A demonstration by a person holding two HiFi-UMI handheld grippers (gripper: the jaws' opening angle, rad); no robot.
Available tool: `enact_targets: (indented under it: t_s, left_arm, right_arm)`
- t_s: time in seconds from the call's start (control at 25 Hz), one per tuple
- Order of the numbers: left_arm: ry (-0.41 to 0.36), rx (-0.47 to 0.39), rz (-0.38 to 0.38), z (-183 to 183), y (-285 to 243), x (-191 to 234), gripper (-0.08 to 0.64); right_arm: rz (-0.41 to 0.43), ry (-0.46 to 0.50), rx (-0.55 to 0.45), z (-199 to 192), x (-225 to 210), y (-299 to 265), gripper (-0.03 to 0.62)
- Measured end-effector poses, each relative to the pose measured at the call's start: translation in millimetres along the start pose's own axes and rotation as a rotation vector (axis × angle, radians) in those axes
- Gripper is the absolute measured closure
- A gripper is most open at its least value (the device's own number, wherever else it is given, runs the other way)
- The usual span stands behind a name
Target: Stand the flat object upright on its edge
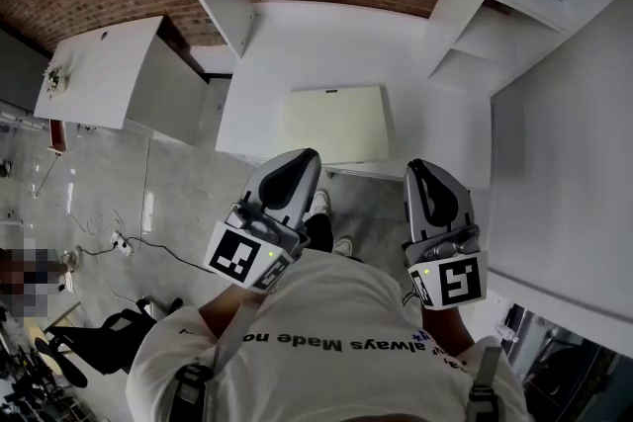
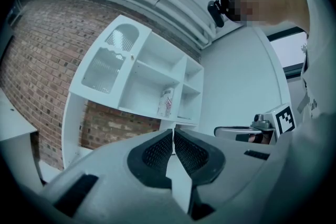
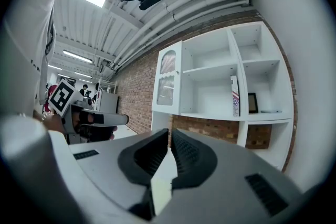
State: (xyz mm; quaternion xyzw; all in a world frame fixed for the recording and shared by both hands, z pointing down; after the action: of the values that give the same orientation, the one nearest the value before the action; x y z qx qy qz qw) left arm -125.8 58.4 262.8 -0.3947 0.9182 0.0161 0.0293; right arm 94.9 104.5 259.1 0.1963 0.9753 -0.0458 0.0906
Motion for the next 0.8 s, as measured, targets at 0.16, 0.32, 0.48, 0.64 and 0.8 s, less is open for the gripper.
enact_targets:
  t_s: [0.16,0.32,0.48,0.64,0.8]
  left_arm:
    - [0.006,-0.018,-0.034,10.4,26.3,-3.0,0.543]
    - [0.005,-0.028,-0.056,11.1,25.1,5.1,0.543]
    - [0.014,-0.040,-0.081,10.1,26.1,17.4,0.543]
    - [0.008,-0.043,-0.087,8.6,19.9,36.8,0.543]
    - [0.003,-0.047,-0.080,6.8,11.7,49.3,0.543]
  right_arm:
    - [-0.028,0.017,-0.009,5.9,29.8,16.9,0.568]
    - [-0.046,0.028,-0.019,8.9,34.5,12.1,0.569]
    - [-0.070,0.038,-0.026,10.8,42.4,3.3,0.569]
    - [-0.084,0.036,-0.025,10.2,43.5,-15.5,0.568]
    - [-0.087,0.028,-0.028,9.0,38.9,-29.1,0.569]
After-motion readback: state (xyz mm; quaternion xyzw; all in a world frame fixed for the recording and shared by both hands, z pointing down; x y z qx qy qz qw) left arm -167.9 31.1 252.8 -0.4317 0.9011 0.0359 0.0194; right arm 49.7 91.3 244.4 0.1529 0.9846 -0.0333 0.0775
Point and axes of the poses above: the fingertips, and each gripper's own axes: y backward along the fingers, x to its left, z out of its top, the point moved 8 cm from there along y, backward along the fingers, and after that the axes turned 14 degrees about -y, right-handed, at the moved point
